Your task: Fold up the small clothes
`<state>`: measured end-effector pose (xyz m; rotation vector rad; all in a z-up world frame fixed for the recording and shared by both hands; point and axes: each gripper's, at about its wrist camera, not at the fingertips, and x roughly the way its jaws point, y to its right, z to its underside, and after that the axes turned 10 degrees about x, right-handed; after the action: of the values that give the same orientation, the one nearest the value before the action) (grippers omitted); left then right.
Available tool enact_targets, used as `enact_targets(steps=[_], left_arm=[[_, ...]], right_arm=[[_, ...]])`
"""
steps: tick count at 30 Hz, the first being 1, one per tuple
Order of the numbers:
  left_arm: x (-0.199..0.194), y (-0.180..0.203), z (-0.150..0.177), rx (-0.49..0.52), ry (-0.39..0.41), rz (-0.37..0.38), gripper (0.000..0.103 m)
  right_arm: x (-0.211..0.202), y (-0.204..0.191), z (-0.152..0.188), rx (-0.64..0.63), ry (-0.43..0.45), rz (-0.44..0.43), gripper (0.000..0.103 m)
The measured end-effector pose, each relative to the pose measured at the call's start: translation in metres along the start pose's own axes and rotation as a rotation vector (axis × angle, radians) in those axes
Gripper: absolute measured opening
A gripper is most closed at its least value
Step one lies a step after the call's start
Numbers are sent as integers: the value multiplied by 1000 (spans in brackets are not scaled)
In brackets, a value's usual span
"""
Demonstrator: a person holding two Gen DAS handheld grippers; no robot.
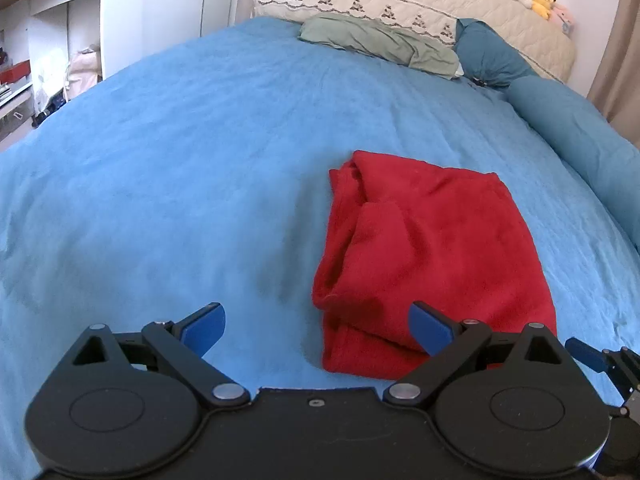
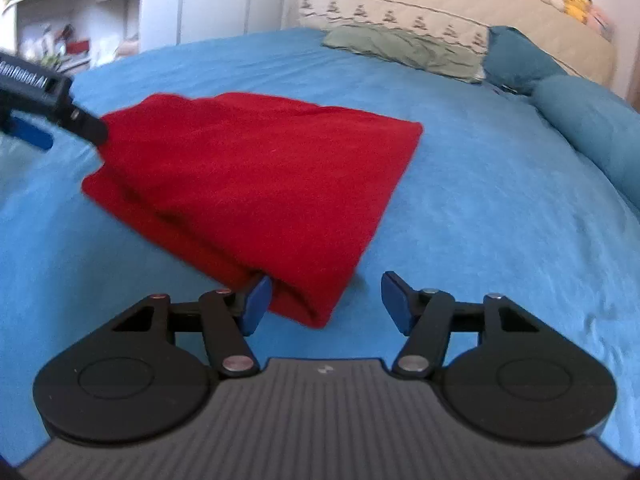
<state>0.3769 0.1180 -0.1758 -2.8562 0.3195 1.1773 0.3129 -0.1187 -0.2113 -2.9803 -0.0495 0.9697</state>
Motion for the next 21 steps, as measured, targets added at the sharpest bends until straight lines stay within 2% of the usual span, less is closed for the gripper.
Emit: enact_targets(steps=[3, 6, 8, 9, 10, 11, 16, 21], left_arm=[[4, 2, -1, 0, -7, -8, 100], [4, 2, 0, -18, -5, -10, 100], [2, 3, 0, -27, 2, -11, 100], [0, 2, 1, -27, 3, -12, 100], [1, 3, -1, -27, 4, -13, 100], [-1, 2, -1, -28, 6, -16, 100], [-5, 4, -3, -21, 22, -15, 100], [10, 10, 4, -7, -27, -19, 100]], right_arm=[[2, -3, -2, 8, 24, 20, 72], [1, -17, 3, -45, 61, 41, 66], [-3, -26, 9, -102, 78, 51, 44], [-3, -29, 10, -125, 83, 63, 39], [-2, -30, 11, -132, 88, 79, 28], [-2, -29, 10, -121, 91, 83, 25], [-27, 5, -11, 57, 175, 47, 22], [-14, 30, -5, 168, 67, 9, 22]])
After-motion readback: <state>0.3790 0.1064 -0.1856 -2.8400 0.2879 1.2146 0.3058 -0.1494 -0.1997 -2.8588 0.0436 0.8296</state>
